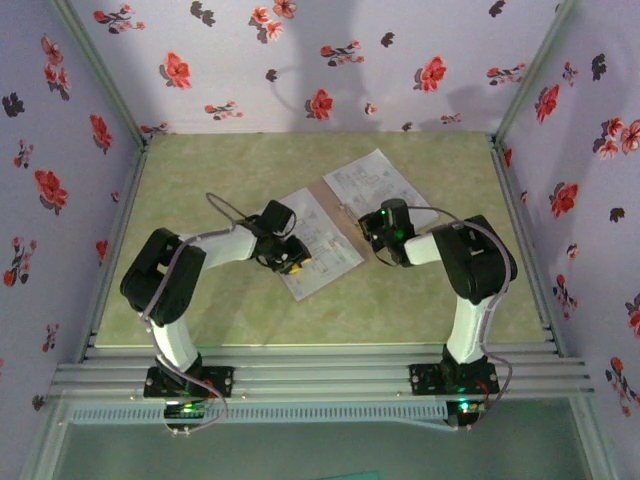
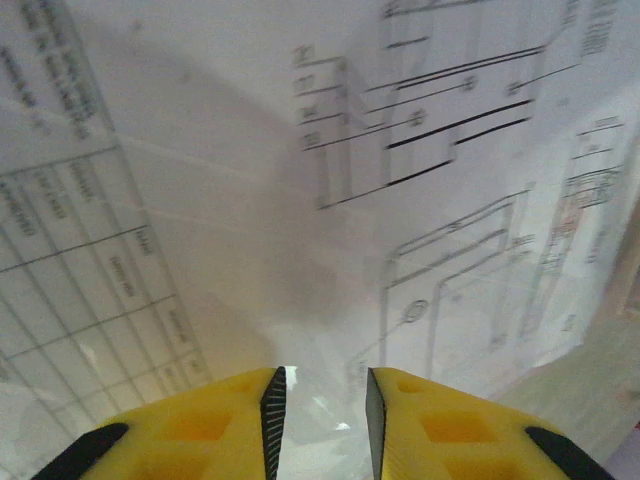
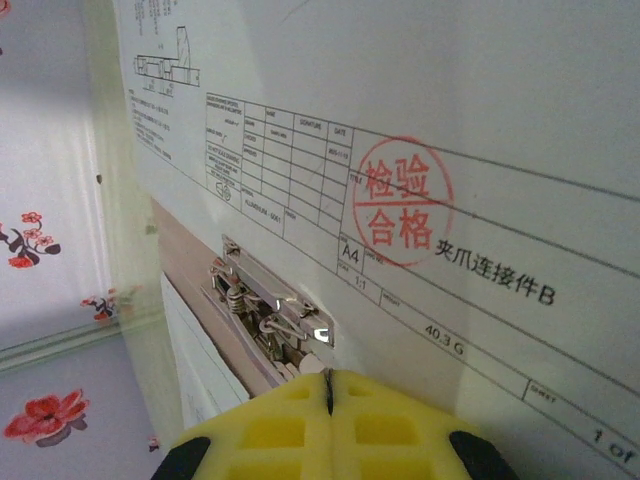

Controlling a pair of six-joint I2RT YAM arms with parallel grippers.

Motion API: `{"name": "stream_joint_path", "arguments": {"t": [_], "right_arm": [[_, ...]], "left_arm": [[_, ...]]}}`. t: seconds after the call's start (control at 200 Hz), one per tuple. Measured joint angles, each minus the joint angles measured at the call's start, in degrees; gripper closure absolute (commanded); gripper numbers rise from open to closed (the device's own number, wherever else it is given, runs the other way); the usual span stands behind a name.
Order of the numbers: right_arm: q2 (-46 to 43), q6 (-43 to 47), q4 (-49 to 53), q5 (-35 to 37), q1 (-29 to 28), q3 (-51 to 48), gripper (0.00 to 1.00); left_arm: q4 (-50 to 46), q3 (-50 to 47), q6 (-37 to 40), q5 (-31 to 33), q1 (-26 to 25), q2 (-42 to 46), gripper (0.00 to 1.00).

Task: Put the files into the folder

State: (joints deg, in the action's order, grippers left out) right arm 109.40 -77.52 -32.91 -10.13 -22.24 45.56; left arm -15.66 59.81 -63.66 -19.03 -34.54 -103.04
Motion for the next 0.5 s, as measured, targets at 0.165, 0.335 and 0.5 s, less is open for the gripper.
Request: {"name": "stream_joint_path", "arguments": {"t": [0.165, 0.335, 0.5], "right_arm": [[-0.02, 0.44, 2.25, 0.85, -0.83, 1.62, 1.00], [-0.02, 0.44, 3.89, 1.18, -1.46, 2.91, 1.00], [-0.02, 0.39, 4.15, 1.22, -1.66, 3.04, 1.00]], "left_arm": [[-0.59, 12.22, -0.63, -0.46, 0.31, -4.39, 0.65], [3.45, 23.87, -3.19, -2.25, 0.35, -14.93, 0.65], [4.94, 30.80, -6.12, -3.28, 0.35, -23.89, 0.66]]}}
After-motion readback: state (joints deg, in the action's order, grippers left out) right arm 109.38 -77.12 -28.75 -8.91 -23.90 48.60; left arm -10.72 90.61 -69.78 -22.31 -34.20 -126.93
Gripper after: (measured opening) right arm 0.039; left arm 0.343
